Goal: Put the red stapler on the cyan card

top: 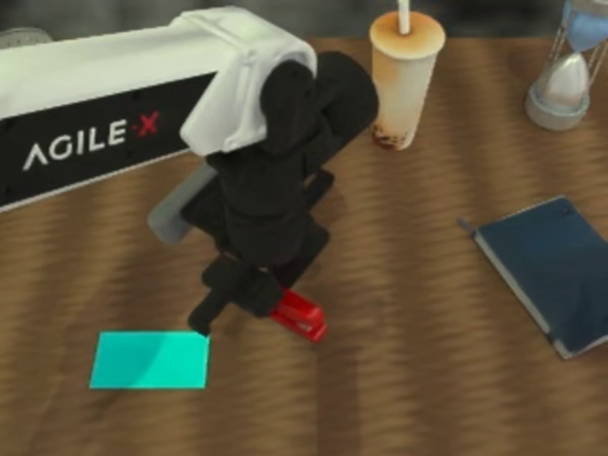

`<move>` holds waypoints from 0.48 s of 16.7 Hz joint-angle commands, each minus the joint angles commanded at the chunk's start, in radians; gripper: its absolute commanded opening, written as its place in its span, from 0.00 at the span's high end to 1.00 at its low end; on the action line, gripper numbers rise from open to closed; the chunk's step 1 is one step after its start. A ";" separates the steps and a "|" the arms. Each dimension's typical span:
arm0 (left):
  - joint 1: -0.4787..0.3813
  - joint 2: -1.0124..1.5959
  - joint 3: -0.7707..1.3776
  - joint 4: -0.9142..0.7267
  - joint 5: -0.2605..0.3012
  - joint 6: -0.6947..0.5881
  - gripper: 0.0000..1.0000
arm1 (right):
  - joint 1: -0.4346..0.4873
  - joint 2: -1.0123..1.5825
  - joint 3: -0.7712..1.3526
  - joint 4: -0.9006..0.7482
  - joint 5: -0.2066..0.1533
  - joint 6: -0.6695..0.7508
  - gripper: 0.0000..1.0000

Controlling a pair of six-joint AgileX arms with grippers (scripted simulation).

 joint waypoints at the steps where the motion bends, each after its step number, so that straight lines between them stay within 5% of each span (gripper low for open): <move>1: 0.000 0.000 0.000 0.000 0.000 0.000 1.00 | 0.000 0.000 0.000 0.000 0.000 0.000 0.00; 4: 0.011 -0.013 -0.019 0.005 -0.003 -0.015 1.00 | 0.000 0.000 0.000 0.000 0.000 0.000 0.00; 8: 0.161 -0.127 -0.148 0.020 -0.025 -0.148 1.00 | 0.000 0.000 0.000 0.000 0.000 0.000 0.00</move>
